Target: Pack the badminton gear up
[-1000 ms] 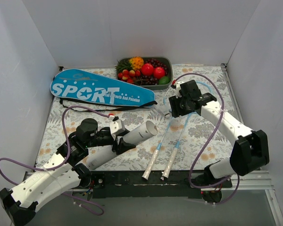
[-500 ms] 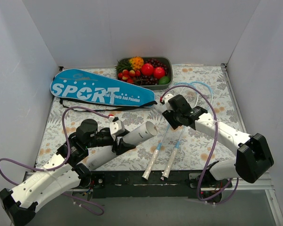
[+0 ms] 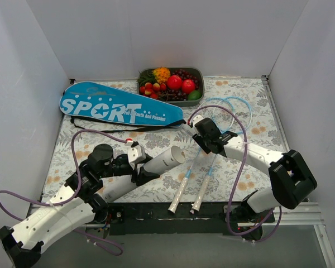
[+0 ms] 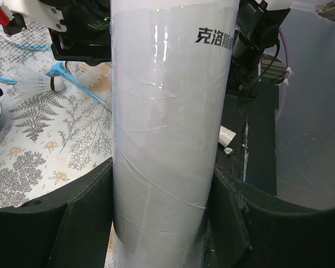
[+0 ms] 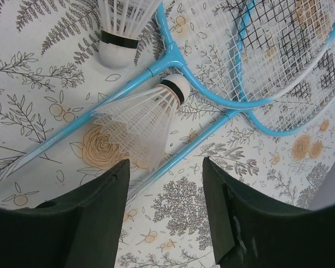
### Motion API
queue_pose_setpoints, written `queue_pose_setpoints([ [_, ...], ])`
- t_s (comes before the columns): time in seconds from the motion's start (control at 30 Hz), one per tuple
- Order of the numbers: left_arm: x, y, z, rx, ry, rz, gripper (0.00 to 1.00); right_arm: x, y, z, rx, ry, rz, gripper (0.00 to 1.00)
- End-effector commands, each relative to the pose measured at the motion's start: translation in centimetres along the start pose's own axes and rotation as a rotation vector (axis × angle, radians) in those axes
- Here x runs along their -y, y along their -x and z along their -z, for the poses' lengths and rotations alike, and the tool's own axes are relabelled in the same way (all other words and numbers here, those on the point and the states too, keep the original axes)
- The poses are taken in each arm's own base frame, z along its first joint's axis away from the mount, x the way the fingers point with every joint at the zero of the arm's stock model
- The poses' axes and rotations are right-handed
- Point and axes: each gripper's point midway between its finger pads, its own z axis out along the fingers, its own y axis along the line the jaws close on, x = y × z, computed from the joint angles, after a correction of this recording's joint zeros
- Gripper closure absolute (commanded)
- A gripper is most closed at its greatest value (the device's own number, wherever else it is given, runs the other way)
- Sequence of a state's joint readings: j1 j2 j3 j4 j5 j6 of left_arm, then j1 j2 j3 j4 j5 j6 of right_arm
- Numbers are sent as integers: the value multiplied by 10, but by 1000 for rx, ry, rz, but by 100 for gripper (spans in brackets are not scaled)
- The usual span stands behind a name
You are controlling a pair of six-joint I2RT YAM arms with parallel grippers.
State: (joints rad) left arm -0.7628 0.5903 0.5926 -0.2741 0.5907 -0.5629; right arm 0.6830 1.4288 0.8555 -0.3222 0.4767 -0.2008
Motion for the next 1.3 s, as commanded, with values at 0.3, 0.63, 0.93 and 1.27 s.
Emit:
queue_pose_setpoints([
  [0.3, 1, 5, -1, 28, 0, -23, 78, -8, 14, -26, 44, -14, 14, 43],
  [0.63, 0, 2, -1, 17, 10, -27, 78, 1, 11, -35, 24, -84, 24, 80],
  [0.93, -2, 0, -4, -2, 13, -11, 83, 33, 37, 11, 67, -158, -115, 99],
  [1.27, -6, -4, -7, -20, 26, -20, 85, 33, 69, 87, 212, 39, -298, 99],
])
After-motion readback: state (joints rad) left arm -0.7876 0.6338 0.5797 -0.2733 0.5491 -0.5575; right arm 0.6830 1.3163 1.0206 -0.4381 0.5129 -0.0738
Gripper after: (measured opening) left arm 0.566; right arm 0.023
